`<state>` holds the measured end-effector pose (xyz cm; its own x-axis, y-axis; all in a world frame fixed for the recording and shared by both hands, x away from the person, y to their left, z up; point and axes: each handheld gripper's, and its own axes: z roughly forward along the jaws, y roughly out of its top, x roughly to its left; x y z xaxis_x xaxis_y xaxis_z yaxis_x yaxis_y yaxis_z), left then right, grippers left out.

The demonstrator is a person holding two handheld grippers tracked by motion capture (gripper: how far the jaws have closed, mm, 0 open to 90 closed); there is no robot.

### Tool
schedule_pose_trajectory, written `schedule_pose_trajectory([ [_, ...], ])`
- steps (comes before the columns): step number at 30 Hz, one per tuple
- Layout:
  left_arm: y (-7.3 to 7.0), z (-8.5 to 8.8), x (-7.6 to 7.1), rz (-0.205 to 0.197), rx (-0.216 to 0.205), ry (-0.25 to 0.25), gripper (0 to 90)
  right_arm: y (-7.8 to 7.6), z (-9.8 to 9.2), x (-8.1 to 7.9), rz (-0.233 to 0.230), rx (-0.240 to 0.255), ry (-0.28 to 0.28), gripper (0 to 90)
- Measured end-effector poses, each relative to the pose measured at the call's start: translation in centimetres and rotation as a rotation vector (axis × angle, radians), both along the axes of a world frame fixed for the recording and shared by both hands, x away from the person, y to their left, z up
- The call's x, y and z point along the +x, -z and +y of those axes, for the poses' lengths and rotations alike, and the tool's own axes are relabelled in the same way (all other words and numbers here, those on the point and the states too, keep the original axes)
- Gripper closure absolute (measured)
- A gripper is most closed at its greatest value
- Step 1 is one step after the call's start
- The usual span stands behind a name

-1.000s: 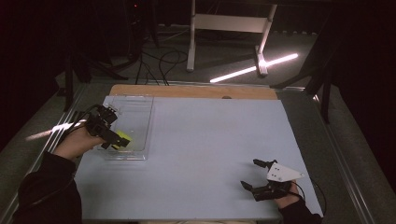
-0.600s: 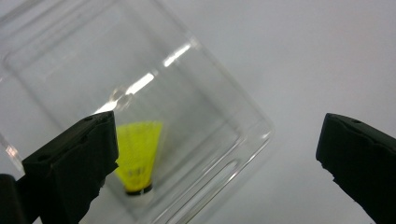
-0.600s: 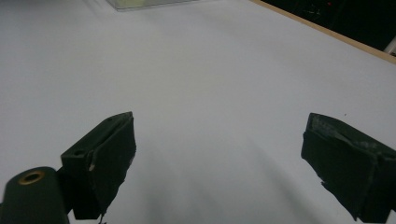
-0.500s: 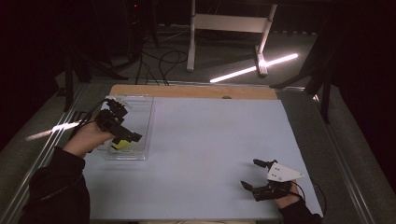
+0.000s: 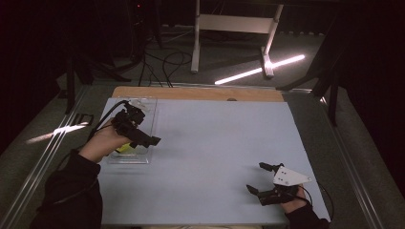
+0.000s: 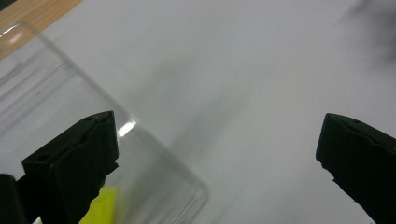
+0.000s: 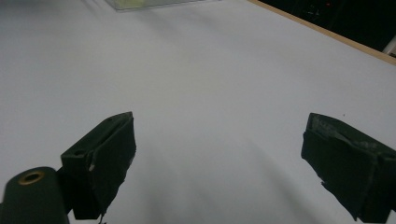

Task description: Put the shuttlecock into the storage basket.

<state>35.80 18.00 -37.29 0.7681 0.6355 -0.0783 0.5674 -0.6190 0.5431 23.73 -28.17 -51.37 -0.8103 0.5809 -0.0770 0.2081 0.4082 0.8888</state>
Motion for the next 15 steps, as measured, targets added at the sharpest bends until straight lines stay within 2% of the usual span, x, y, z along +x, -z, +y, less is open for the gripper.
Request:
schedule_pose_trajectory([
  [2, 0.0, -0.7, -0.3, -0.023, -0.003, 0.012, 0.1, 0.0, 0.0, 0.0, -0.001, -0.001, 0.0, 10.0],
  [7, 0.4, -2.2, -0.8, -0.036, -0.017, 0.051, 0.1, 0.0, 0.0, -0.1, -0.001, 0.001, 0.0, 9.9],
  [11, 1.0, -3.4, -1.3, -0.068, 0.004, 0.102, 0.1, -0.1, 0.0, -0.1, -0.006, 0.001, 0.0, 9.9],
  [15, 1.5, -4.6, -1.9, -0.074, 0.004, 0.153, 0.1, -0.1, 0.0, -0.1, -0.008, 0.001, 0.0, 9.9],
])
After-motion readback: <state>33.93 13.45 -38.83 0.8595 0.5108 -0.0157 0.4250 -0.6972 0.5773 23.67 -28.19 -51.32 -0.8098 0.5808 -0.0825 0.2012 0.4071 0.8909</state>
